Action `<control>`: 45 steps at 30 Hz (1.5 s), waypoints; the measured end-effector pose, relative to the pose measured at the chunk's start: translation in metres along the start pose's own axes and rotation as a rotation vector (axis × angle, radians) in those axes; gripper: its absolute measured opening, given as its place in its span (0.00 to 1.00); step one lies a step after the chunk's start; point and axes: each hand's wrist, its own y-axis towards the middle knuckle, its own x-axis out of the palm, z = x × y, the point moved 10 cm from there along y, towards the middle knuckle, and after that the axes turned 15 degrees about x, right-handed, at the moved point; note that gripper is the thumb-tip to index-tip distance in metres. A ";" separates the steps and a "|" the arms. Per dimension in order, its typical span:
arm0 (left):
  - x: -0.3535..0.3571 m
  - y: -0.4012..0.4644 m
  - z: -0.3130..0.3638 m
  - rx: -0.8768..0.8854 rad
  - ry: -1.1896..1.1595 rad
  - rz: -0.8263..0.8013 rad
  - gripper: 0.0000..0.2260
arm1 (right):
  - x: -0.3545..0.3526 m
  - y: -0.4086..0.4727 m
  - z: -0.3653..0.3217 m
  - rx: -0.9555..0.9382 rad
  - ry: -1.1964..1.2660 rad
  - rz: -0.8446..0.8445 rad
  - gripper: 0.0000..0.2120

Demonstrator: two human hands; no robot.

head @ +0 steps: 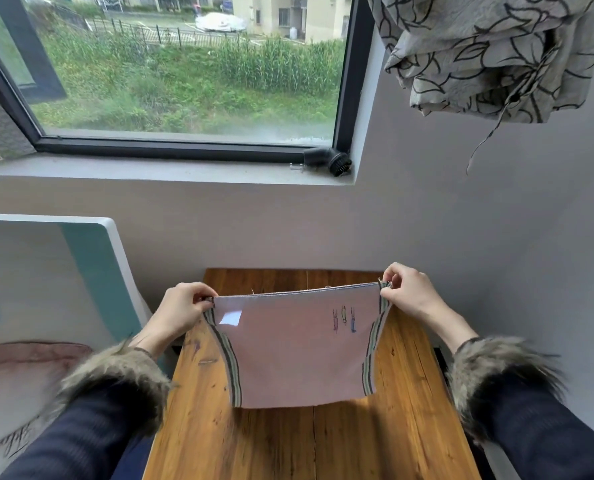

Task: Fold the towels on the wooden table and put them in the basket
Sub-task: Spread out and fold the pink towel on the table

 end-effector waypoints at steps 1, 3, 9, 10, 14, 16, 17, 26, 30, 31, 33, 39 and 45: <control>-0.002 0.009 0.004 -0.003 0.005 0.033 0.07 | -0.001 0.008 -0.002 0.020 0.002 0.021 0.07; -0.010 0.027 0.011 0.017 0.020 0.101 0.08 | -0.009 0.022 -0.007 0.035 0.008 0.093 0.08; -0.047 0.049 0.040 0.165 0.024 0.321 0.09 | -0.050 0.022 -0.034 -0.125 0.056 0.380 0.08; -0.051 0.046 0.044 0.186 0.011 0.343 0.09 | -0.054 0.019 -0.034 -0.151 0.071 0.410 0.07; -0.042 0.023 0.045 0.180 -0.040 0.335 0.10 | -0.052 -0.005 -0.020 -0.221 0.165 0.437 0.06; -0.020 0.007 0.035 0.158 -0.067 0.246 0.11 | -0.035 -0.015 -0.001 -0.181 0.182 0.353 0.05; -0.003 -0.002 0.028 0.139 -0.089 0.167 0.12 | -0.023 -0.019 0.014 -0.133 0.175 0.283 0.05; 0.170 -0.164 -0.059 -0.187 -0.089 -0.597 0.12 | 0.137 -0.089 0.183 0.291 -0.141 -0.408 0.06; 0.198 -0.202 -0.075 -0.303 -0.135 -0.715 0.10 | 0.169 -0.114 0.219 0.391 -0.179 -0.556 0.04; 0.200 -0.203 -0.075 -0.319 -0.144 -0.727 0.10 | 0.173 -0.115 0.222 0.399 -0.180 -0.571 0.04; 0.199 -0.197 -0.077 -0.339 -0.178 -0.721 0.08 | 0.176 -0.110 0.224 0.411 -0.147 -0.573 0.05; 0.181 -0.149 -0.078 -0.353 -0.312 -0.549 0.04 | 0.169 -0.068 0.208 0.486 0.119 -0.498 0.04; 0.187 -0.098 -0.092 -0.327 -0.342 -0.394 0.02 | 0.183 -0.022 0.200 0.508 0.300 -0.424 0.05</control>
